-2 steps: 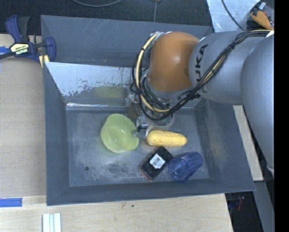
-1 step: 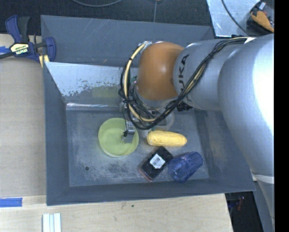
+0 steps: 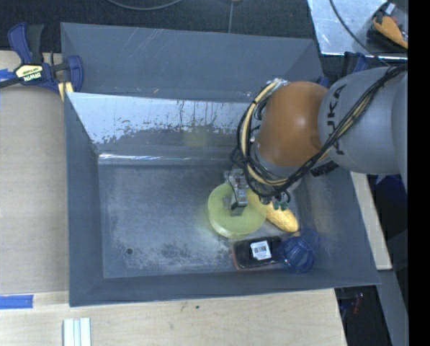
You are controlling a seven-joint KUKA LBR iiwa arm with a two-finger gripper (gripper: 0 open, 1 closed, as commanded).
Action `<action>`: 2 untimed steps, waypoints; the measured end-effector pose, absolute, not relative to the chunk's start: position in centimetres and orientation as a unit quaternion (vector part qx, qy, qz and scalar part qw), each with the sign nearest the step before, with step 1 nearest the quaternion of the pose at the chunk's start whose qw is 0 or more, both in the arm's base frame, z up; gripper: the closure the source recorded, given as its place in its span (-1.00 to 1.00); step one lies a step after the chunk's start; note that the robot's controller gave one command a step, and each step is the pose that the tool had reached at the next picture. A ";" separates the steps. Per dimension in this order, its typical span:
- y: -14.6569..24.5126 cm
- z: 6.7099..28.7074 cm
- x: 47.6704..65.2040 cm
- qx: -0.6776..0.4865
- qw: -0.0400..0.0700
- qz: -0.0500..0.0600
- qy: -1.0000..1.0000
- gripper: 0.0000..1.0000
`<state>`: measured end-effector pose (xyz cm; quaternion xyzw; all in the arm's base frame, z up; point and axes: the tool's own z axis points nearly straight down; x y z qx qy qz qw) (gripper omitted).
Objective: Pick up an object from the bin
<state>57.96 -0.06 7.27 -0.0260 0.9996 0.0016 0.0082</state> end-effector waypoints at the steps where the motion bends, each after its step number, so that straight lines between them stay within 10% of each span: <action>1: -0.1 7.3 58.0 -0.026 0.008 0.002 1.000 1.00; 2: -0.1 8.6 57.9 -0.025 0.008 0.002 1.000 1.00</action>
Offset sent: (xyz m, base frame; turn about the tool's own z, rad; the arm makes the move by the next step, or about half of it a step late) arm 0.0002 0.0000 0.0230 0.0006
